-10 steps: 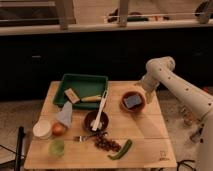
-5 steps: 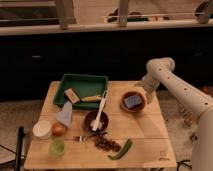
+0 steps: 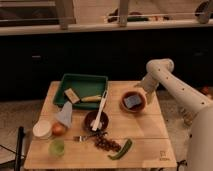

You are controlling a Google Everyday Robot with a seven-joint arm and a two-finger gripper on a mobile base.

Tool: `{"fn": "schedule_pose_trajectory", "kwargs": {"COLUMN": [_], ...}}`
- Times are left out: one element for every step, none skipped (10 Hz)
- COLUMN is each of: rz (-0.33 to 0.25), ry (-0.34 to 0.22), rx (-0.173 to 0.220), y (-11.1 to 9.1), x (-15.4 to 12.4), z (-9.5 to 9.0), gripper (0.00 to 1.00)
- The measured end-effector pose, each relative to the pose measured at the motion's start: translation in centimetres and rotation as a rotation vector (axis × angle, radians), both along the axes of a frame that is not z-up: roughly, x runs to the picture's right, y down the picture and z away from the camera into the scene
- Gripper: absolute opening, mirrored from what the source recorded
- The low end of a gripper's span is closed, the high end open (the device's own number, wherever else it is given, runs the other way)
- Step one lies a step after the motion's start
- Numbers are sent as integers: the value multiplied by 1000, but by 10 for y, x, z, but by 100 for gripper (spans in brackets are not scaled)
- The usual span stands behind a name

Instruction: Place sponge in table surface

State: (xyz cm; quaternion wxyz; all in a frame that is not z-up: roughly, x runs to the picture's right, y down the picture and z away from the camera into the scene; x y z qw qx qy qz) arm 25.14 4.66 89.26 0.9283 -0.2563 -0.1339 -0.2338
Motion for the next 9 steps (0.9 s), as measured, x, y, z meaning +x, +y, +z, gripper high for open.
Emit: {"fn": "schedule_pose_trajectory", "kwargs": {"rz": [-5,-9,-10,-16,-24,-30,-34,-37,-40], "ry": [-5,-6,-9,-14,-23,-31,-38,-44,-51], "rx": [-1,-5,-1,-1,0,1,2,2,1], "y": [0,3,4,4,4,5,5,6,6], "x": [0,0,-2,-7,-14,-19,-20,-22,-25], "z": [3,4,1,0,-1,-1,-3,-3,-3], "gripper": [80,80,80,80,80,80,80,80,80]}}
